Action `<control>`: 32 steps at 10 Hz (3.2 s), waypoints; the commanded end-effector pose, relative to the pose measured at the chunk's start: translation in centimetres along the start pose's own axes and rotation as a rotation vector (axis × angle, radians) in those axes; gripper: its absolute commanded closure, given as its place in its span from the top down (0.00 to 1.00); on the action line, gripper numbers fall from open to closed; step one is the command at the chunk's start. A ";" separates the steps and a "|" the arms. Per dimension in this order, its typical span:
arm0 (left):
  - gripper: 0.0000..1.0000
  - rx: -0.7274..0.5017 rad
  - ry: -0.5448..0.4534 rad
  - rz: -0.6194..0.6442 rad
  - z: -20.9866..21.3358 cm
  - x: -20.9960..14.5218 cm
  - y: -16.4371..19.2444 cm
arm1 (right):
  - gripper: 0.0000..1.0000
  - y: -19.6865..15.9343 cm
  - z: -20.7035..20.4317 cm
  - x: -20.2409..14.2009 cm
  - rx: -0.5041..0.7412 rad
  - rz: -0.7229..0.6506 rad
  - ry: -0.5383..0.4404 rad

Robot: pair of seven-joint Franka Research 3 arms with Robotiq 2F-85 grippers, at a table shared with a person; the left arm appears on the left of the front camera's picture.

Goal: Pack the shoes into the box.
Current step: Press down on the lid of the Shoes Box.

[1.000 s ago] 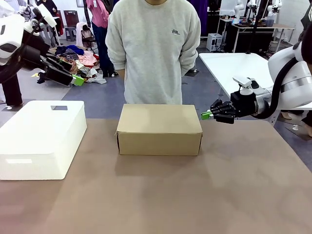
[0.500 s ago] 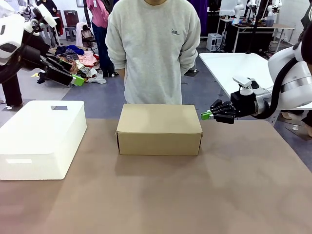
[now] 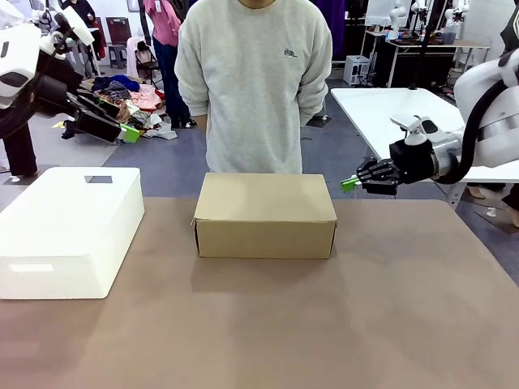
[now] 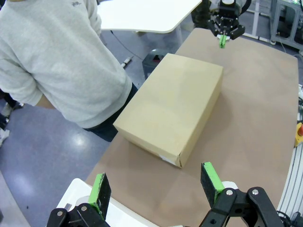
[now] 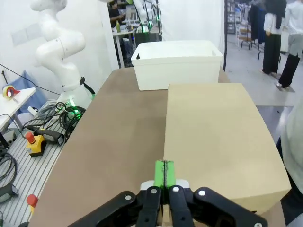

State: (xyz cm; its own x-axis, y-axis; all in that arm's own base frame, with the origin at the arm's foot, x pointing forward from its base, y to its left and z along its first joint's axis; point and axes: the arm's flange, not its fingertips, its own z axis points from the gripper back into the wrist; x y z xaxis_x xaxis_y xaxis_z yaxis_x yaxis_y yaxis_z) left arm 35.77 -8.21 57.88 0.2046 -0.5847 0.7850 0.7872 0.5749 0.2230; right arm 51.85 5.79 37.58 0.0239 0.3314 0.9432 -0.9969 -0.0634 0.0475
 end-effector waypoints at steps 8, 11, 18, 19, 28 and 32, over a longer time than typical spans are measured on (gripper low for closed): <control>0.30 0.034 0.028 0.087 -3.8 4.4 0.2 | 1.00 4.6 1.6 3.5 -0.060 -0.192 0.200; 0.00 0.027 0.095 0.098 -7.9 6.8 0.4 | 1.00 6.7 1.1 4.6 -0.143 -0.197 0.310; 0.00 0.094 0.224 0.239 -15.7 7.2 1.2 | 1.00 8.2 -0.4 8.7 -0.397 -0.234 0.558; 0.00 0.077 0.199 0.226 -15.8 7.4 1.1 | 1.00 7.8 0.9 7.8 -0.341 -0.193 0.480; 0.00 0.097 0.261 0.387 -18.7 7.3 1.6 | 1.00 9.3 -0.5 10.6 -0.468 -0.332 0.534; 0.00 0.051 0.325 0.491 -24.2 8.5 3.1 | 1.00 12.0 -1.8 14.6 -0.572 -0.421 0.688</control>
State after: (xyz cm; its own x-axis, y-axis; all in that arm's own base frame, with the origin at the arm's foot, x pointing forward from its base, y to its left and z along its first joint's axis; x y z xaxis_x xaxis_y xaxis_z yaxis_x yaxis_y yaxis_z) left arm 52.87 -24.53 50.18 0.6957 -0.3963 0.5991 0.5362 0.8415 -0.0660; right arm 41.34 10.89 50.94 0.4711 0.6963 0.5414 -0.8338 0.5518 0.0158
